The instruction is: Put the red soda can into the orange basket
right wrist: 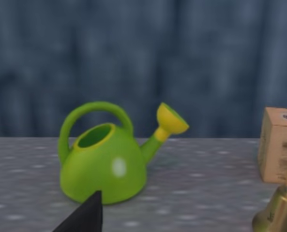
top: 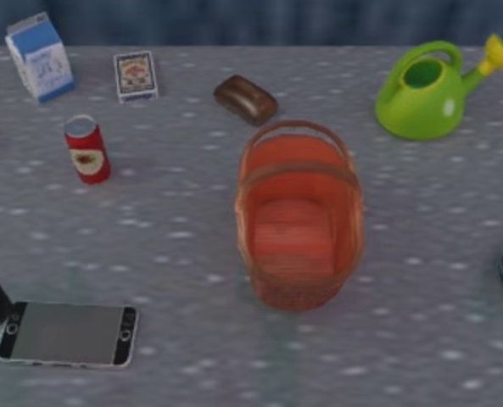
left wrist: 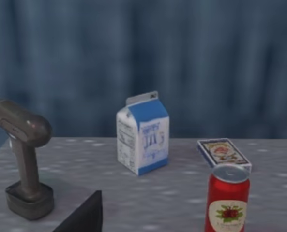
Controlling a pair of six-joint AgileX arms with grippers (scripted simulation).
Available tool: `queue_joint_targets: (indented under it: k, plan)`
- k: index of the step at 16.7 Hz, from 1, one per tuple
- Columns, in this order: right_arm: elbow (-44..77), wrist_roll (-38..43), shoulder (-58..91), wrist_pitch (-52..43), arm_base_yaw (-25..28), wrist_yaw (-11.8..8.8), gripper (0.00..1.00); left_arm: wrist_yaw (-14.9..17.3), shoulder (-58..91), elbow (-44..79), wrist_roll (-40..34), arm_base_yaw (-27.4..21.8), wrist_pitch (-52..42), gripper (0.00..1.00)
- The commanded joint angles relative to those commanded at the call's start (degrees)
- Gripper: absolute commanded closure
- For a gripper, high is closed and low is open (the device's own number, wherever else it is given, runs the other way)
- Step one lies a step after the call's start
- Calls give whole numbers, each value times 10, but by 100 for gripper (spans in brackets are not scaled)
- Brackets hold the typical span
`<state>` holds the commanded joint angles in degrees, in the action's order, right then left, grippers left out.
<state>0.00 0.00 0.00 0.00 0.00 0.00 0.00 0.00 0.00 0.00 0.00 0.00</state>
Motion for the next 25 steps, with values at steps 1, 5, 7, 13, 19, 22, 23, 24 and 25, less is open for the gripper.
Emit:
queue_joint_targets:
  k: [1,5,7,13,19,22,23,24,25]
  plan:
    - [0,0,0,0,0,0,0,0,0,0,0,0,0,0]
    - [0,0,0,0,0,0,0,6,32,31,11,-7,-18,0]
    - [0,0,0,0,0,0,0,12,82,80,27,-16,-46,0]
    - [0,0,0,0,0,0,0,26,334,325,102,-42,-186,0]
    - [0,0,0,0,0,0,0,27,680,661,196,-58,-381,0]
    - [0,0,0,0,0,0,0,24,863,838,245,-62,-485,0]
    - [0,0,0,0,0,0,0,23,923,895,260,-64,-519,0]
    - [0,0,0,0,0,0,0,22,982,952,276,-65,-552,0]
    - [0,0,0,0,0,0,0,20,1040,1007,291,-66,-585,0]
